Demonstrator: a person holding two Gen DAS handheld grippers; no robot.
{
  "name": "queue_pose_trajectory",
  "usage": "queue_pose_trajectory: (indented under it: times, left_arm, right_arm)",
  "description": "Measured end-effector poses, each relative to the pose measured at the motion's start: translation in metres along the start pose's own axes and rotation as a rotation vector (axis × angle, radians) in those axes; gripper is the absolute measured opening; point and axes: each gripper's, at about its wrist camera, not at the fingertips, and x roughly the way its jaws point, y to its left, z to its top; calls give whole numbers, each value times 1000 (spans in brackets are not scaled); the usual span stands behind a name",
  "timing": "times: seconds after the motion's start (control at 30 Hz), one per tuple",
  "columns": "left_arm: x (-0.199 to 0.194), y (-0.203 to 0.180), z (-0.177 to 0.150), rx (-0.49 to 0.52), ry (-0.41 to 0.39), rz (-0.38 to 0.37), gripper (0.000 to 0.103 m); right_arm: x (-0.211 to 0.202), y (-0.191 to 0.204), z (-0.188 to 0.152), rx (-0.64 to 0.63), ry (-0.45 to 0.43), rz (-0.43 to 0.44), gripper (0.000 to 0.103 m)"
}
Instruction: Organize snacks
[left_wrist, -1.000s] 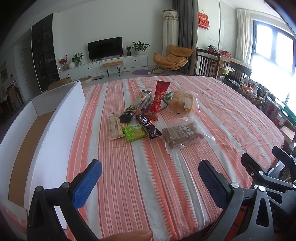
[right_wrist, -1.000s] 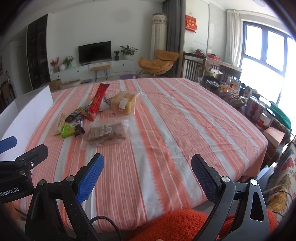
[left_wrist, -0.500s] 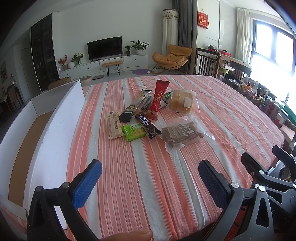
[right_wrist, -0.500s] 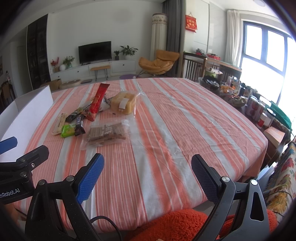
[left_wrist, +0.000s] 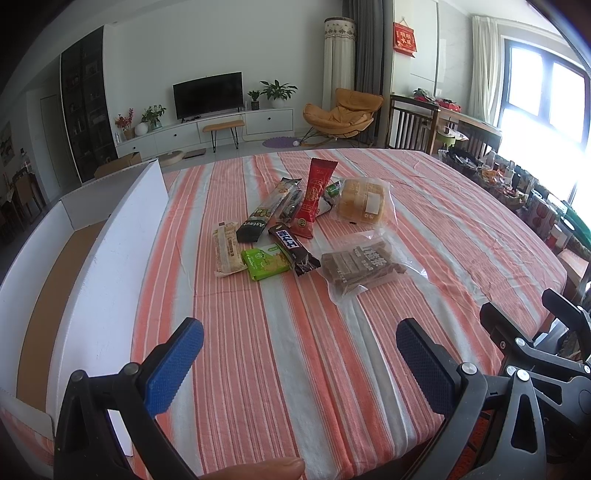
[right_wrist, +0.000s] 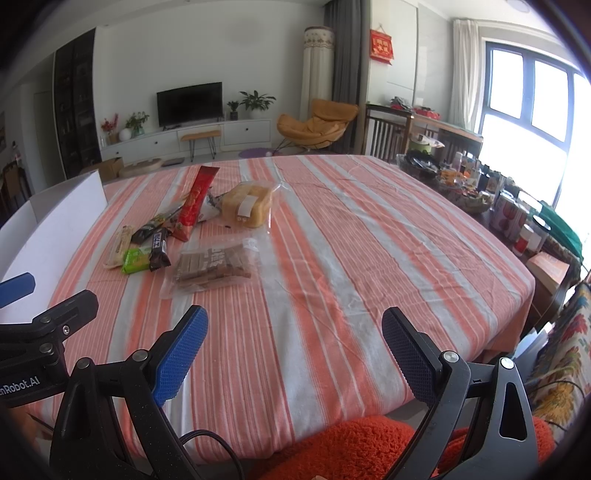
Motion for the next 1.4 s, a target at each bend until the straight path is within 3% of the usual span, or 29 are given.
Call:
queue_pose_trajectory:
  times: [0.6,1.4]
  left_arm:
    - [0,0,0,0,1,0,103]
    - [-4,-3,0,-4,3,-10,103]
  right_arm:
    - [-1,8,-3,-44,-13,-17,97]
    - [8,-7,-4,32,45,13,97]
